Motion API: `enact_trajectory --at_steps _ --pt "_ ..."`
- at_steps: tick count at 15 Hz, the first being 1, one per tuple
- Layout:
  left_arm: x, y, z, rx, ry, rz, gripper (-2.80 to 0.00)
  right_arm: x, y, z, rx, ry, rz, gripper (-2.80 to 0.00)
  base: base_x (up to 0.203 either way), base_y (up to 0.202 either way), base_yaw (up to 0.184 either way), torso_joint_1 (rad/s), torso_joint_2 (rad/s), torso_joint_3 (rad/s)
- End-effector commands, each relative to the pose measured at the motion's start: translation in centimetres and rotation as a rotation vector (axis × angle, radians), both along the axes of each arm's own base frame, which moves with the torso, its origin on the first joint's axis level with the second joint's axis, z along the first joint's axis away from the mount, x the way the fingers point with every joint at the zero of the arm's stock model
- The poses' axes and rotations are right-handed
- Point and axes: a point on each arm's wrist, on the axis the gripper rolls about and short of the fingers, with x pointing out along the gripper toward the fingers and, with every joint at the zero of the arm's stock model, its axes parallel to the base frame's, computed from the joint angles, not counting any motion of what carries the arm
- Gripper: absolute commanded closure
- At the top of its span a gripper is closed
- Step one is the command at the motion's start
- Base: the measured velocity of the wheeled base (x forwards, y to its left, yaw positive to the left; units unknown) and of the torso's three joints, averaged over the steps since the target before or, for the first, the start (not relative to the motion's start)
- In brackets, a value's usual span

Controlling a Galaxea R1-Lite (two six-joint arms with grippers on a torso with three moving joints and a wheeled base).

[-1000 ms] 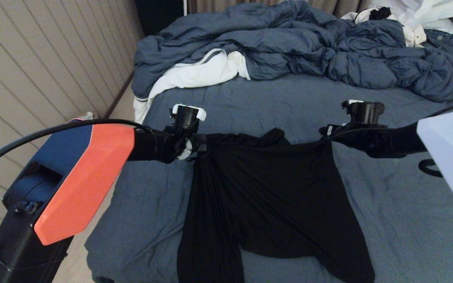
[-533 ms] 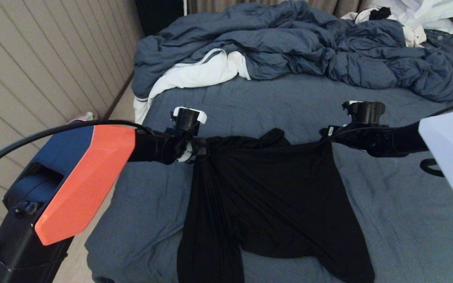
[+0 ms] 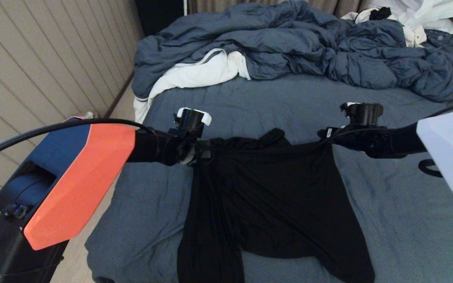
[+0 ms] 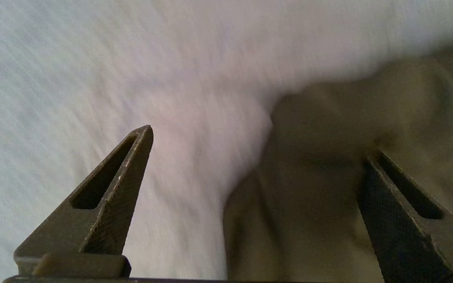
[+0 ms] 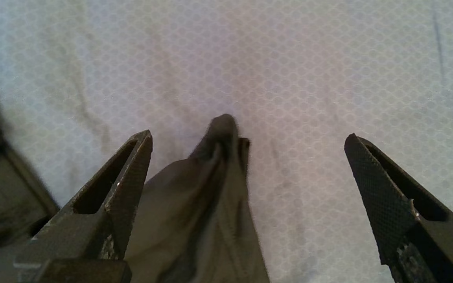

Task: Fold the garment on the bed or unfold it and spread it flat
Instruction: Unford the black T-shirt

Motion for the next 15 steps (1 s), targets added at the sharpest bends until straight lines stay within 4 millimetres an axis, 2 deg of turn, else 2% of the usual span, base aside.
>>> enact_trajectory --at_steps 1,5,6,7,8,12,13,15 --pt "-2.3 -0.4 2.0 -0.029 0.020 -0.078 -2.80 -0.1 0.0 0.1 0.000 0.001 0.002 -2.80 0.000 0.000 0.000 0.000 0.00 0.000" --pt "-4.2 0.3 5.3 -0.065 0.017 -0.112 -2.80 -0.6 0.2 0.9 0.002 0.012 0.007 -2.80 0.000 0.000 0.000 0.000 0.00 0.000" --pt "-4.5 0.5 6.1 -0.087 0.012 -0.115 -2.80 -0.8 0.3 1.1 0.003 0.026 0.008 0.00 0.000 0.000 0.000 0.000 0.00 0.000" --pt "-4.8 0.9 7.0 -0.101 0.001 -0.115 -2.80 -1.0 0.3 1.6 0.004 0.022 0.009 0.00 0.000 0.000 0.000 0.000 0.00 0.000" --pt "-4.8 1.3 7.2 -0.103 0.003 -0.108 0.00 -1.4 0.3 2.2 0.003 0.017 0.009 0.00 0.000 0.000 0.000 0.000 0.00 0.000" --pt "-5.9 2.1 4.8 -0.091 0.109 -0.066 0.00 -5.1 1.0 4.5 0.043 0.188 0.090 0.00 0.000 0.000 0.000 0.000 0.00 0.000" --pt "-6.2 2.9 4.9 -0.117 0.124 -0.037 0.00 -6.1 1.1 4.6 0.060 0.228 0.108 0.00 0.000 0.000 0.000 0.000 0.00 0.000" --pt "-6.8 3.7 4.0 -0.105 0.178 -0.012 0.00 -7.7 1.2 3.9 0.075 0.297 0.116 0.00 0.000 0.000 0.000 0.000 0.00 0.000"
